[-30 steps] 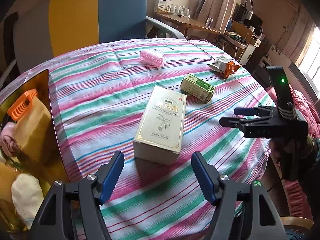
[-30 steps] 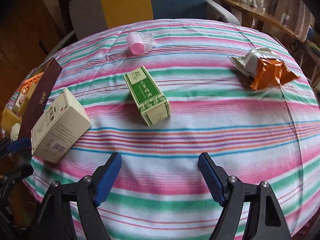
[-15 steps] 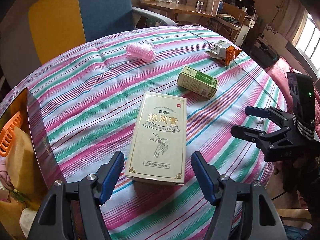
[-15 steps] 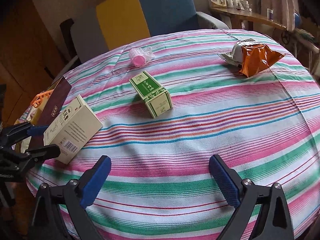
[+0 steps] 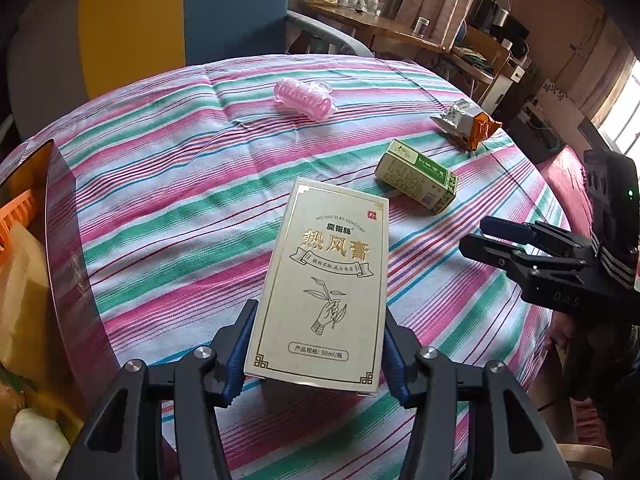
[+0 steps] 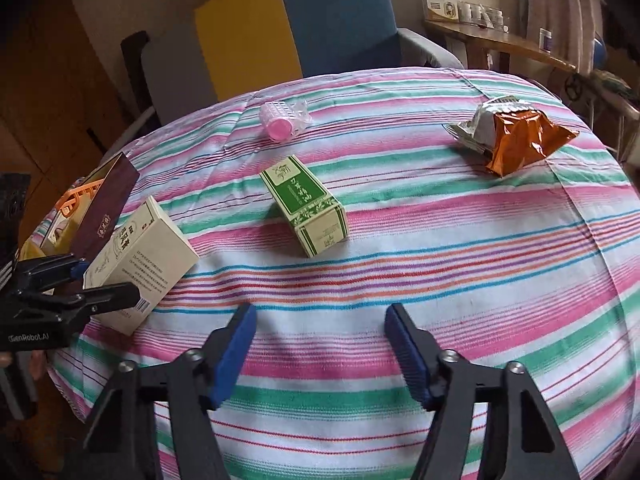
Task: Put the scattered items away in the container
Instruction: 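Carry the white box with the left tool while the right tool grasps the green box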
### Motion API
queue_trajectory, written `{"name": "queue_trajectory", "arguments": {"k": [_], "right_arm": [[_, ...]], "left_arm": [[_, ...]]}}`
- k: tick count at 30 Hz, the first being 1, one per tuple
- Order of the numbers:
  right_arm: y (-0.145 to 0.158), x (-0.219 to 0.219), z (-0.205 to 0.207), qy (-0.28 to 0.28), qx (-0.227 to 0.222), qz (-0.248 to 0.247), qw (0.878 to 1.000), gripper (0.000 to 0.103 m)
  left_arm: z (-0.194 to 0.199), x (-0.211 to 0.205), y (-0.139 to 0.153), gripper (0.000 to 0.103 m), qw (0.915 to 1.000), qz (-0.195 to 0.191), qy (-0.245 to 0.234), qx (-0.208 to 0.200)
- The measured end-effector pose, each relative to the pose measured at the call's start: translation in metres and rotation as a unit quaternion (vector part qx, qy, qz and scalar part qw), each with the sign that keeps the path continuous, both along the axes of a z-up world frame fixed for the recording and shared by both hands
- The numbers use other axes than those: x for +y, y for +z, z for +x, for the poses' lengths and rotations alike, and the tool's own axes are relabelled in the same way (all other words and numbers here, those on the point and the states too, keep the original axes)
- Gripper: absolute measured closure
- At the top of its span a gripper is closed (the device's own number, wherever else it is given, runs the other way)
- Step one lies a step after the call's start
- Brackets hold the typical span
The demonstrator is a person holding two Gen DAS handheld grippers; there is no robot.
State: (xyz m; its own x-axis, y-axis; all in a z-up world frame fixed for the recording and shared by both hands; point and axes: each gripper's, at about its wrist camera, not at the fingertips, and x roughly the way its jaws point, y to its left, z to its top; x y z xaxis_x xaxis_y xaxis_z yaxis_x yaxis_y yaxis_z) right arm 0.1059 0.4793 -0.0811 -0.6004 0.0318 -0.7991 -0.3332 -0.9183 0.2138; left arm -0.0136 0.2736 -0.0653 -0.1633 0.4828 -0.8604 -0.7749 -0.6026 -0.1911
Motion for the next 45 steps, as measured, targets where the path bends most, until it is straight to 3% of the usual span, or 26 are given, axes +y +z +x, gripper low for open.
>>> {"name": "queue_trajectory", "arguments": {"k": [6,11,15,21,23,24,25,30,36,45], "right_arm": [[0.011,-0.001,-0.039,0.014,0.012,0.023,1.0,0.04],[0.004,0.001,-0.072,0.018,-0.012,0.045,0.999,0.04],[-0.006,0.003,-0.081,0.017,-0.03,0.051,0.998,0.044],[0.002,0.002,-0.089,0.033,-0.034,0.087,0.995,0.042],[-0.001,0.003,-0.096,0.044,-0.052,0.095,0.993,0.052],[-0.002,0.001,-0.098,0.05,-0.061,0.1,0.992,0.066],[-0.004,-0.001,-0.098,0.055,-0.068,0.105,0.991,0.071],[-0.001,-0.021,-0.07,0.058,-0.051,0.099,0.992,0.071],[0.008,-0.043,-0.038,0.054,-0.02,0.04,0.998,0.071],[0.042,-0.098,-0.047,0.106,0.021,0.046,0.993,0.071]], "left_arm": [[0.007,-0.015,0.001,0.047,0.9995,0.021,0.017,-0.014],[0.012,-0.024,0.001,0.047,0.9989,0.03,0.028,-0.024],[0.014,-0.03,0.001,0.047,0.9982,0.037,0.036,-0.032],[0.018,-0.034,-0.002,0.048,0.9979,0.033,0.045,-0.032],[0.02,-0.037,-0.002,0.048,0.9976,0.036,0.048,-0.033],[0.021,-0.039,-0.002,0.048,0.9976,0.038,0.048,-0.033],[0.023,-0.04,-0.002,0.048,0.9977,0.038,0.047,-0.031],[0.036,-0.046,0.002,0.05,0.9977,0.048,0.041,-0.021],[0.042,-0.062,0.017,0.051,0.9953,0.078,0.056,-0.014],[0.036,-0.108,0.049,0.051,0.9871,0.124,0.1,0.015]]}}
